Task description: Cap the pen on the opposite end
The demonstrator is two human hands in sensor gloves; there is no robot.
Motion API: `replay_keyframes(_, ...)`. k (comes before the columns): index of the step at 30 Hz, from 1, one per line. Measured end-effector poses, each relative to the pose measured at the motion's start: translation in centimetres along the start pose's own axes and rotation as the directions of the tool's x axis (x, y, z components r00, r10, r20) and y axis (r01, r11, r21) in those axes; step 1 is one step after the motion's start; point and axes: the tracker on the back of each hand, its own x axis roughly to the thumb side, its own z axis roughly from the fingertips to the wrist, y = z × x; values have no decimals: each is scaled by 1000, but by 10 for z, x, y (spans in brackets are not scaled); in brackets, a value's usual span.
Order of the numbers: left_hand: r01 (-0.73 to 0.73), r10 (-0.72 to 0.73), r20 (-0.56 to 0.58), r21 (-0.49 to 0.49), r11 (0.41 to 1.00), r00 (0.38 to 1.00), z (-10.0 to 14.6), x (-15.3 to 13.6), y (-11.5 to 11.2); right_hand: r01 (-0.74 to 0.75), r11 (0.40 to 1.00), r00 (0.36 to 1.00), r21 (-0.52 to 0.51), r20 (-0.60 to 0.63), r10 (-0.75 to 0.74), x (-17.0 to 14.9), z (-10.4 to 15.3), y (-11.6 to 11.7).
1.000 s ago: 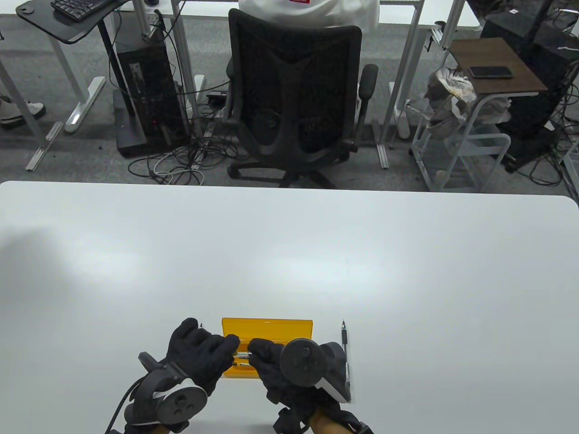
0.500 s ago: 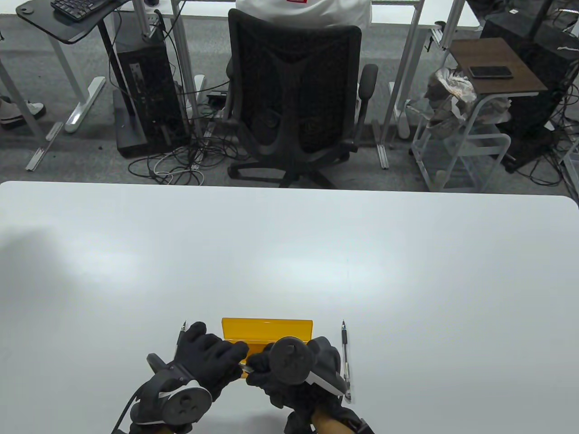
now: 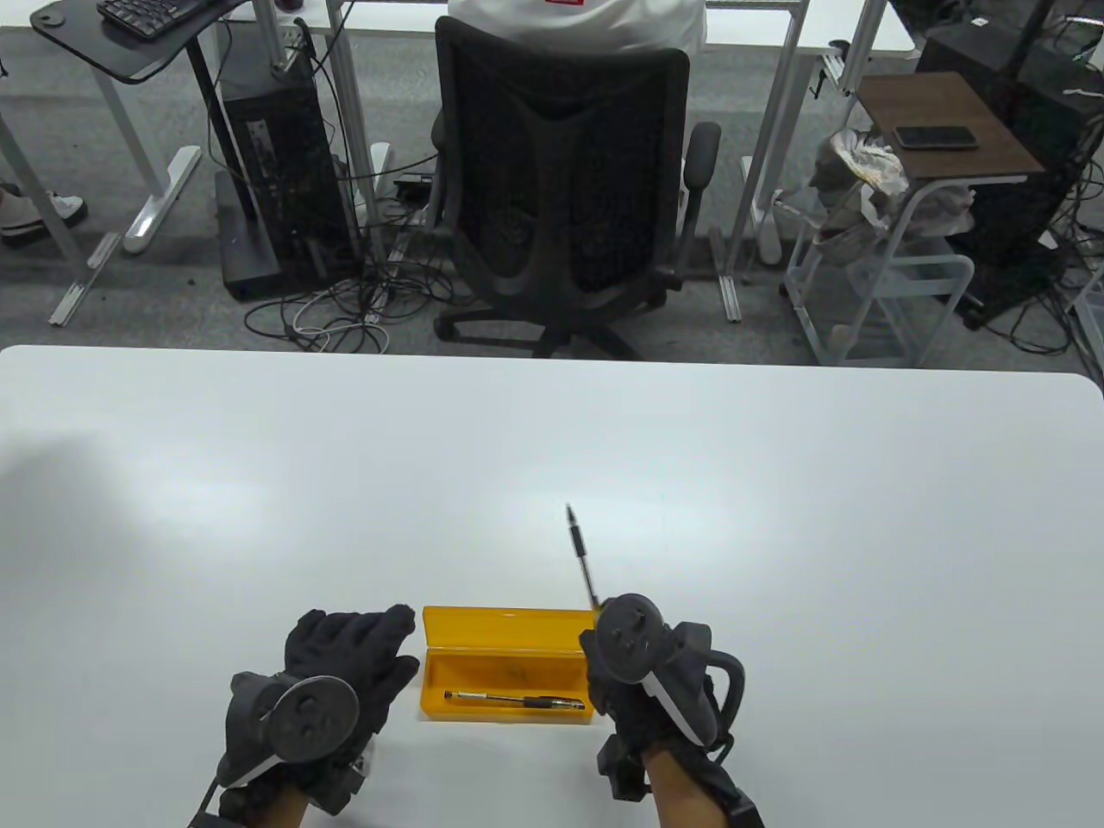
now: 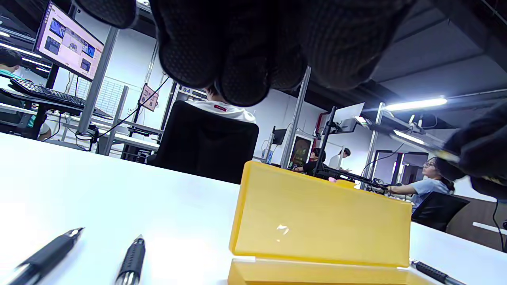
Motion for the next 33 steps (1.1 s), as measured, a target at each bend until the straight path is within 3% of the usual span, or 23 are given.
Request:
replay_keyframes(3,12,-12,6,-2,1000,1000,0,3,-1,-143,983,981,114,-118,157,-11,-8,19)
replay_keyframes(6,7,-7,7,-11,1000,1000,0,5,-2,-310,918,905,248,-220,365,-22,-17,36)
replay_keyframes(11,4,-4,5,-17,1000,1000,0,5,-3,-377,829,828,412,-252,501,-40,-23,59)
replay_keyframes(15,21,-21,2,-24,999,1000,-1,5,-3,-395,790,794,468,-258,550,-49,-24,66)
replay_keyframes(33,42,-44,-35,-78,996,998,-3,6,-10,-365,802,811,474,-262,524,-51,-24,62)
